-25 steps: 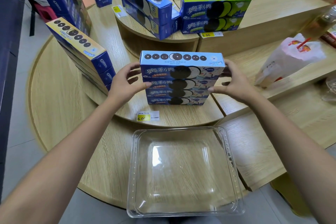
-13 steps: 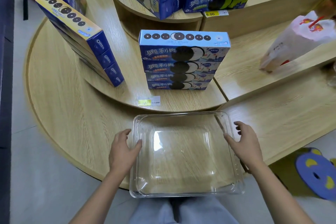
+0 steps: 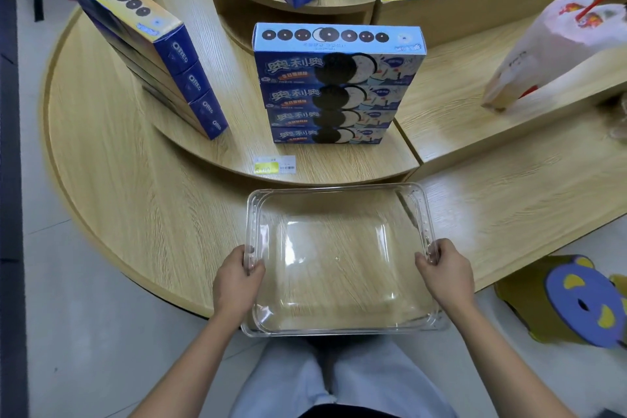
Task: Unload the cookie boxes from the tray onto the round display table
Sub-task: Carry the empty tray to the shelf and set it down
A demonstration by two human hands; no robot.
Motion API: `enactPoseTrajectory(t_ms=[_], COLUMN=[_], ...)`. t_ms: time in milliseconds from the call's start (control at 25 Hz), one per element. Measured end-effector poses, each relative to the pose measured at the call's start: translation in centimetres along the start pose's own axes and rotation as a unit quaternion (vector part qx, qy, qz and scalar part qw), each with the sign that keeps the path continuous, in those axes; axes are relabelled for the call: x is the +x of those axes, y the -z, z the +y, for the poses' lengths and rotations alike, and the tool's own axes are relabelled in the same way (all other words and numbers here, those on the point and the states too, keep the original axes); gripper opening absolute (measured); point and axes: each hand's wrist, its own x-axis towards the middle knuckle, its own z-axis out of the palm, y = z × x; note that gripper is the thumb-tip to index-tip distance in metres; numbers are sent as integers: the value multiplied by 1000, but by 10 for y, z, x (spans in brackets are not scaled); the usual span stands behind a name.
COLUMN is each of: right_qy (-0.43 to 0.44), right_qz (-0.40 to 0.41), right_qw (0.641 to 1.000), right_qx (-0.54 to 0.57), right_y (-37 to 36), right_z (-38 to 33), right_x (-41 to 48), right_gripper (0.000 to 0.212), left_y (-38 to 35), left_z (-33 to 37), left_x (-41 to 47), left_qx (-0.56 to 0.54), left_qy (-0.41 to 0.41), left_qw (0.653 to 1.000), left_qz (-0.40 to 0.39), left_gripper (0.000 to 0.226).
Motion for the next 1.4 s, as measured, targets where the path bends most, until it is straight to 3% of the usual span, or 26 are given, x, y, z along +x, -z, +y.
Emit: enactPoseTrajectory(t_ms=[240,440,640,840,1120,1400], right_qy=[-18,-77,-207,-340,-514,-626], right_qz=[57,138,251,353,496,552], right_qw=[996,984,938,852,664,492], right_qx=[65,87,121,183,222,249], right_y=[22,50,55,51,19,-13], right_z=[16,37,77,128,197,234], right_x=[-10,-48,-132,-236,-387,-482], right_gripper=[14,17,20,20,25,27], left_y=[-6,-15,-33,-84,-189,-283], left_z=[27,50,84,134,163,142], left_x=[-8,-6,-14,-57,-208,-358], left_qx=[-76,-66,20,90,156,223], left_qy=[-60,-142,-277,-428,-577,-660], left_qw=[995,985,946,853,675,501], left_qz=[9,-71,-165,-286,-432,-513], left_gripper=[17,13,10,9,15,21])
